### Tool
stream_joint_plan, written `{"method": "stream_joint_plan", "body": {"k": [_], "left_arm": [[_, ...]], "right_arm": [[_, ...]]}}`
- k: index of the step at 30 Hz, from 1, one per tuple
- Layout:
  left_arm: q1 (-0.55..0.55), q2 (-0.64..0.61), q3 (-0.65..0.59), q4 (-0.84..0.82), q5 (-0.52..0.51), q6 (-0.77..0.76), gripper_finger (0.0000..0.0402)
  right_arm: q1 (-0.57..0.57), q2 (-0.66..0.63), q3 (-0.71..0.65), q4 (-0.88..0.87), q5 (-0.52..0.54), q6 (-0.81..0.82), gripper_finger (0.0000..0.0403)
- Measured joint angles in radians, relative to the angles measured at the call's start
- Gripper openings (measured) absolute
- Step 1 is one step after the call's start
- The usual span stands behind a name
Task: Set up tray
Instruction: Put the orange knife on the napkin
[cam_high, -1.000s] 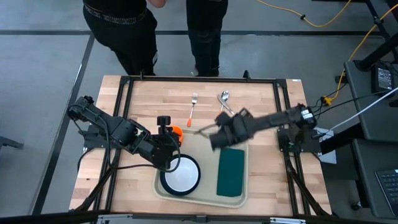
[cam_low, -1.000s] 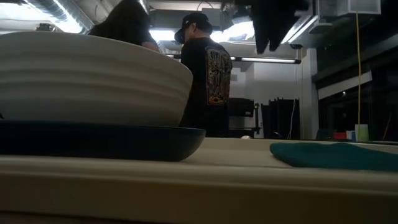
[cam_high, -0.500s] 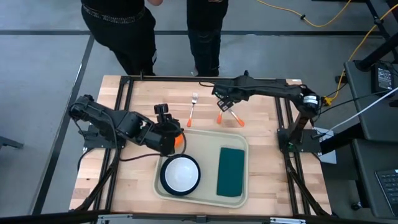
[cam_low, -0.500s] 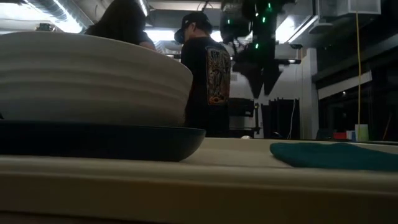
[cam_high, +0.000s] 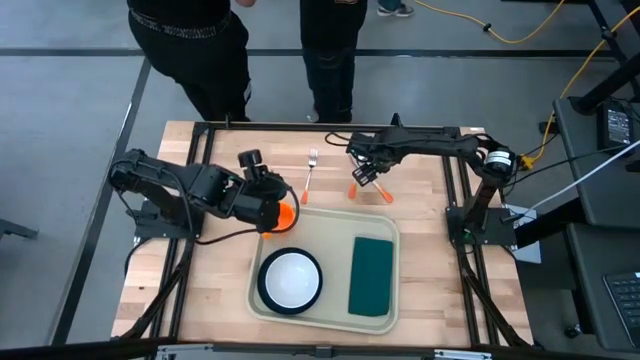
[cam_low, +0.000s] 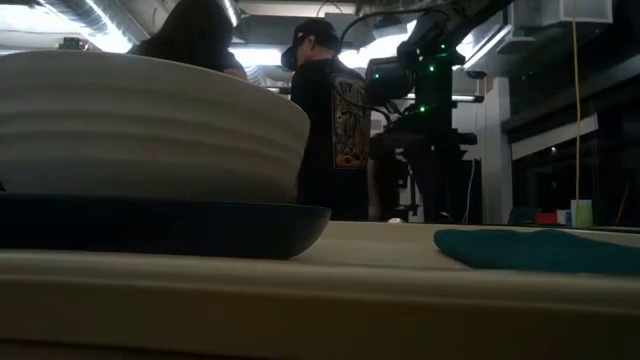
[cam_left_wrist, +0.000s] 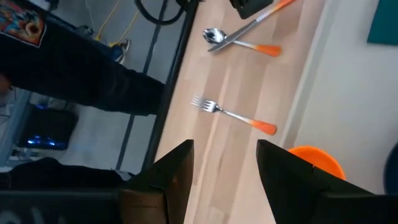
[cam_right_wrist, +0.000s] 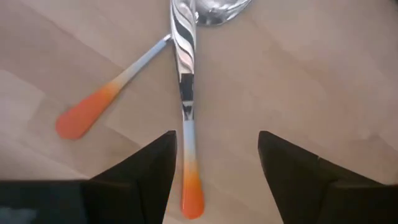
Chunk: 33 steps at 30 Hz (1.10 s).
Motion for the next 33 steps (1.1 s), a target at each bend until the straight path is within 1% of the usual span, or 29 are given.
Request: {"method": "stream_joint_plan", "body": {"k": [6,11,17,22,33], "left_arm": [[0.018,0.0,0.0,0.016,-0.01,0.013,0.0169],[0.022,0.0,0.0,0.016,-0.012,0.015,0.0169],[0.022,0.0,0.0,0.019,-0.059,0.013,0.0169],[0.021,0.0,0.0,0.02,-0.064,-0.011,0.0169],[0.022,0.0,0.0,0.024,-0.089,-0.015,0.0169]], "right_arm": [[0.0,0.0,-0.001,0.003,-0.007,-0.02,0.0231],[0.0,0.009,-0.001,0.02,-0.034,-0.044,0.0231],[0.0,0.055,-0.001,0.064,-0.064,-0.065,0.0231],[0.0,0.094,-0.001,0.071,-0.058,-0.079,0.0231],[-0.008,0.156,-0.001,0.07,-0.071,-0.123,0.0231]]}}
